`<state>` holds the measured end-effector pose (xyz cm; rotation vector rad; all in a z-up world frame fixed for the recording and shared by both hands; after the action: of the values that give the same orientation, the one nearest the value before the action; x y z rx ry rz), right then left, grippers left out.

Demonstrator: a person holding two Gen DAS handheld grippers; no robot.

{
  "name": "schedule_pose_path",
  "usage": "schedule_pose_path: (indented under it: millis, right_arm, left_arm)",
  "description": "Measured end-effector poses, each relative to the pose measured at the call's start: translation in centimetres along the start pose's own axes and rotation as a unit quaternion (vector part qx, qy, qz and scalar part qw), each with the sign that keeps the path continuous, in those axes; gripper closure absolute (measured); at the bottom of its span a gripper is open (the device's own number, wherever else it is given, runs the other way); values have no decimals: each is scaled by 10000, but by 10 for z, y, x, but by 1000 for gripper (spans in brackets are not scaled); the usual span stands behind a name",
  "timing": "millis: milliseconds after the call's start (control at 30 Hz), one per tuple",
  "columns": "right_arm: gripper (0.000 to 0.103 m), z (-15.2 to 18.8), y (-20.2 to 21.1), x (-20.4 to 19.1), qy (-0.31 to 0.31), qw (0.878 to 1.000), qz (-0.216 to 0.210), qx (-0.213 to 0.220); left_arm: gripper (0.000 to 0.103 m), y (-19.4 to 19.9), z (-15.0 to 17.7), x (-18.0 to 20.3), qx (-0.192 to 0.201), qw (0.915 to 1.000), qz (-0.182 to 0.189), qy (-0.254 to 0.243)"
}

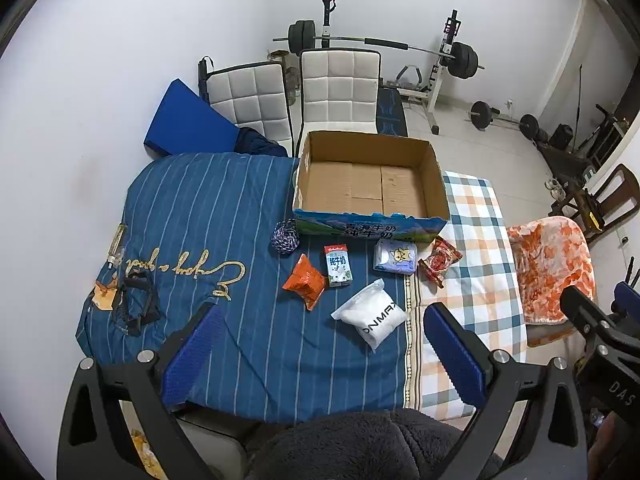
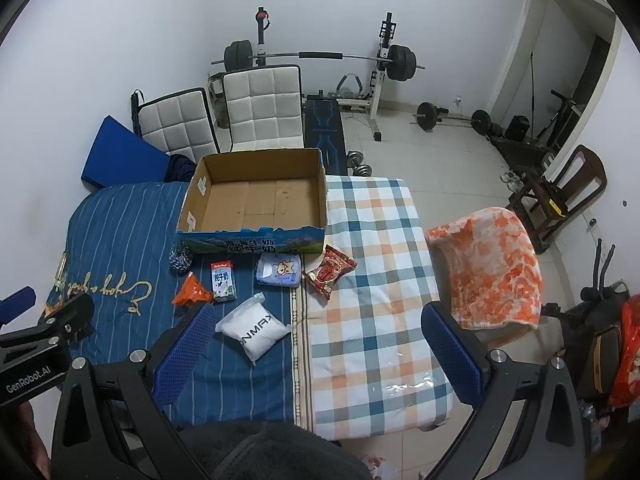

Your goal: Organize soft objects

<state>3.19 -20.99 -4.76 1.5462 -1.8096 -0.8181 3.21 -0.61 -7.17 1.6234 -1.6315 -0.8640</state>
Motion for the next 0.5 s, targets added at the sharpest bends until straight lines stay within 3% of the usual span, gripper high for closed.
schedule_pose_path:
  millis: [500]
  right_arm:
    - [0, -3, 5, 3, -44, 10000, -9, 3]
  left_arm:
    - [0, 1, -4, 6, 23, 9999, 60, -121]
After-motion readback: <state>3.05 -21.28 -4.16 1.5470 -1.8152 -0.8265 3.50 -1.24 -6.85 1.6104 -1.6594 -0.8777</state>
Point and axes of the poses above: each gripper's, at about its wrist camera, not at the fingertips, and y roughly against the way its jaws point, x to its right, z to its underside, the point moved 8 cm from there along -y, roughly the way its jaws point, and after that the axes turned 6 degrees about x, right-handed, at the moved point
